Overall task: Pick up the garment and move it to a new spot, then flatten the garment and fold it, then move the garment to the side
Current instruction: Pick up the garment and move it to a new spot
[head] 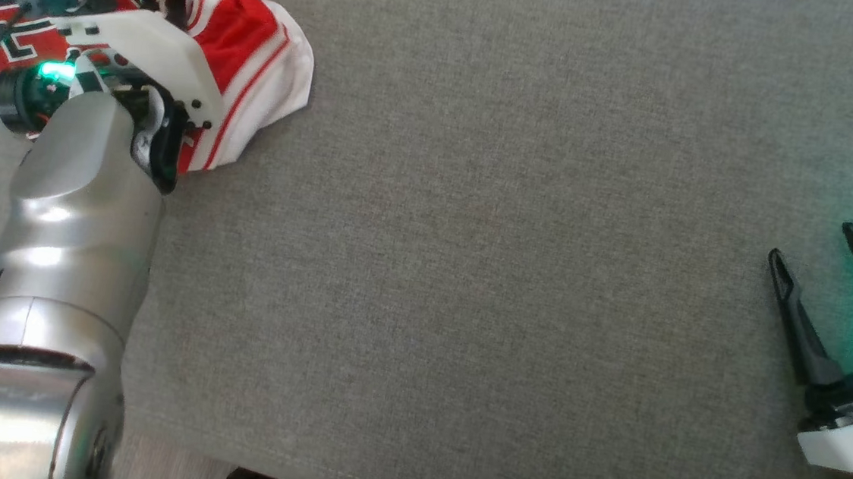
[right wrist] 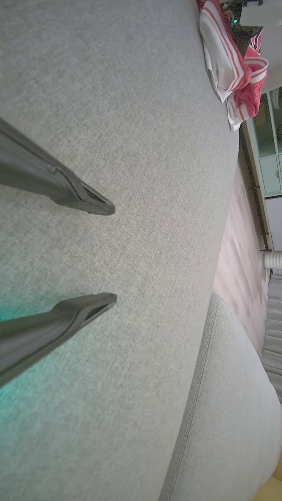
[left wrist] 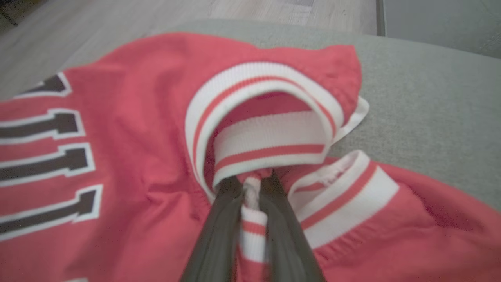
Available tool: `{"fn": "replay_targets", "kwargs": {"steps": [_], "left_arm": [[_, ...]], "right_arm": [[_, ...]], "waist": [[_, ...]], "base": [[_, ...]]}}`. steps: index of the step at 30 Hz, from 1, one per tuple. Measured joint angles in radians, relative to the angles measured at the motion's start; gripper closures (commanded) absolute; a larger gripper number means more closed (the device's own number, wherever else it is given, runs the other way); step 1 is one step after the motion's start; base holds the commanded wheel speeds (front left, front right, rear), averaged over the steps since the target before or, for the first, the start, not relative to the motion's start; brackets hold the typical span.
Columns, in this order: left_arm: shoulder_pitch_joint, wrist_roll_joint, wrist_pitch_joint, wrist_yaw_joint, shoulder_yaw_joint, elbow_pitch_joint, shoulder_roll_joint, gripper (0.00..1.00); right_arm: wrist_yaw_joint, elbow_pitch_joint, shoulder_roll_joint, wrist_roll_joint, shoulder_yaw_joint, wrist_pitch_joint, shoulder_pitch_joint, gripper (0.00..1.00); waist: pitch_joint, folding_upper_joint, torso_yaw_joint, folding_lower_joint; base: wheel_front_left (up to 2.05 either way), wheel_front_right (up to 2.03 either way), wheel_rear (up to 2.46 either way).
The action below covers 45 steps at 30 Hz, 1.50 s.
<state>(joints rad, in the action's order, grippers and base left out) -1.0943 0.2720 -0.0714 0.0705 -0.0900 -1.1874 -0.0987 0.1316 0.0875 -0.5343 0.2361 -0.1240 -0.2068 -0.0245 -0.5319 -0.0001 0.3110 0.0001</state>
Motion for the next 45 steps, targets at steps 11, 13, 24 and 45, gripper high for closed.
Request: {"fn": "replay_targets", "kwargs": {"steps": [11, 13, 24, 45], "left_arm": [[-0.094, -0.047, 0.163, 0.036, -0.075, 0.008, -0.045, 1.00], [-0.105, -0.061, 0.171, 0.046, -0.102, 0.016, -0.049, 1.00], [-0.117, -0.038, 0.146, 0.062, -0.315, 0.170, -0.043, 1.00], [0.319, 0.177, 0.084, 0.061, -0.596, 0.440, -0.026, 1.00]], "right_arm": [[0.000, -0.123, 0.109, 0.000, -0.108, -0.033, 0.048, 0.00], [0.000, -0.156, 0.140, 0.000, -0.129, -0.038, 0.055, 0.00], [0.000, -0.193, 0.264, 0.000, -0.145, -0.041, 0.041, 0.00], [0.000, -0.185, 0.370, -0.008, -0.159, -0.044, 0.012, 0.00]], "waist": [[0.161, 0.0000, -0.024, -0.0001], [0.205, 0.0000, -0.038, -0.0002], [0.390, 0.0001, -0.208, -0.0004], [0.420, 0.0001, -0.562, -0.0001]], "base": [[0.00, 0.00, 0.00], [0.00, 0.00, 0.00], [0.00, 0.00, 0.00], [0.00, 0.00, 0.00]]}}
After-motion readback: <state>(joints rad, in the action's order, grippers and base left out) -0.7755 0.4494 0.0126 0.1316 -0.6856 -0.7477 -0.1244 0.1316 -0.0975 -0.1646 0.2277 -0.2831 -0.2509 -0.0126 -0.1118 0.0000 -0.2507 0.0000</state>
